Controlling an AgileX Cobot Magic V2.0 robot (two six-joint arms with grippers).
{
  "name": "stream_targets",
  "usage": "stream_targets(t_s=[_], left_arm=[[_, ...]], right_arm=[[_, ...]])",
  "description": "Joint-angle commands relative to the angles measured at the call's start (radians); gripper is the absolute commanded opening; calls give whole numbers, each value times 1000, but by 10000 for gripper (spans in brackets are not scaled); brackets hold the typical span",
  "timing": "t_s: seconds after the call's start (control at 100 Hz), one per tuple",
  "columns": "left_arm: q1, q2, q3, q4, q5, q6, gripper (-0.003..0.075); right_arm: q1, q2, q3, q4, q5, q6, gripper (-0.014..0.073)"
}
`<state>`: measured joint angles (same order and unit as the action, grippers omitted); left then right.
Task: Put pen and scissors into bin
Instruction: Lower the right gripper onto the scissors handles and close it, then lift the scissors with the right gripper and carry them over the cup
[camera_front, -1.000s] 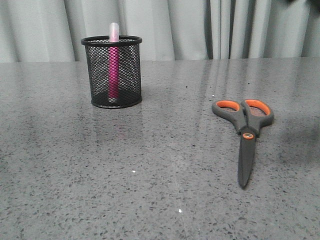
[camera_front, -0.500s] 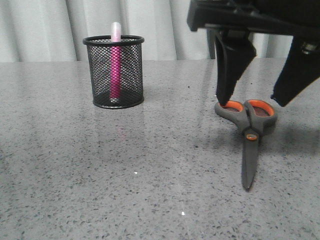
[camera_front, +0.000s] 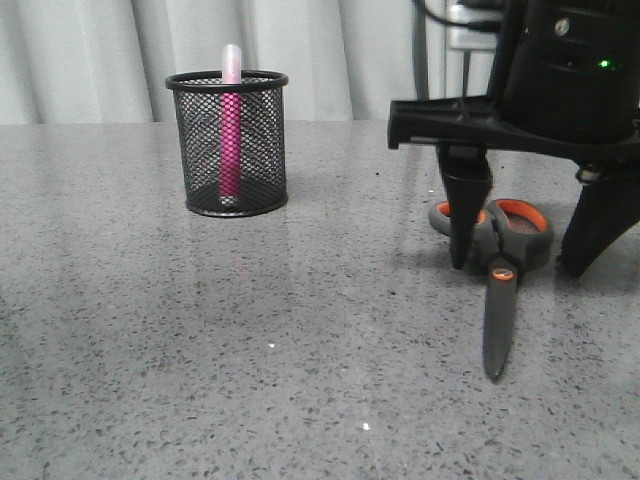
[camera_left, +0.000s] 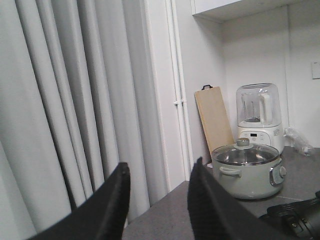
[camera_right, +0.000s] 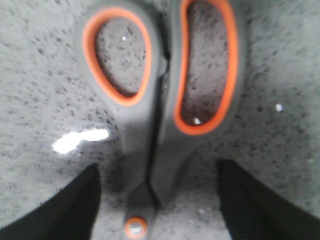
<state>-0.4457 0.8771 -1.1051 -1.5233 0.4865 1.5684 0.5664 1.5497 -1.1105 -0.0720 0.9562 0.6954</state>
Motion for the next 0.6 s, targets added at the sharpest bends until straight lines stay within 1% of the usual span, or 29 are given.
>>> stream_targets(t_s=[0.0, 0.06, 0.13, 0.18, 0.23, 0.25, 0.36, 0.46, 0.59], left_arm=[[-8, -7, -28, -35, -1, -13, 251], [-8, -7, -28, -35, -1, -13, 251], [-8, -7, -28, -35, -1, -13, 251], [-8, -7, -28, -35, -1, -13, 251], [-8, -7, -28, -35, -1, -13, 251], [-8, -7, -28, -35, -1, -13, 251], [-8, -7, -28, -27, -1, -13, 251], [-8, -7, -28, -25, 1, -13, 251], [-8, -7, -28, -20, 1, -13, 251]], right_arm=[[-7, 0, -26, -3, -22, 2, 453], [-7, 14, -26, -2, -29, 2, 444], [-7, 28, -26, -2, -44, 2, 384], [-7, 38, -26, -2, -52, 2, 309], [-7, 46, -26, -2, -58, 2, 203], [-7, 51, -26, -2, -58, 2, 174], [-7, 64, -26, -8, -72, -5, -74], [-10, 59, -41, -66, -102, -5, -71], [-12, 20, -146, -183, -150, -7, -71]])
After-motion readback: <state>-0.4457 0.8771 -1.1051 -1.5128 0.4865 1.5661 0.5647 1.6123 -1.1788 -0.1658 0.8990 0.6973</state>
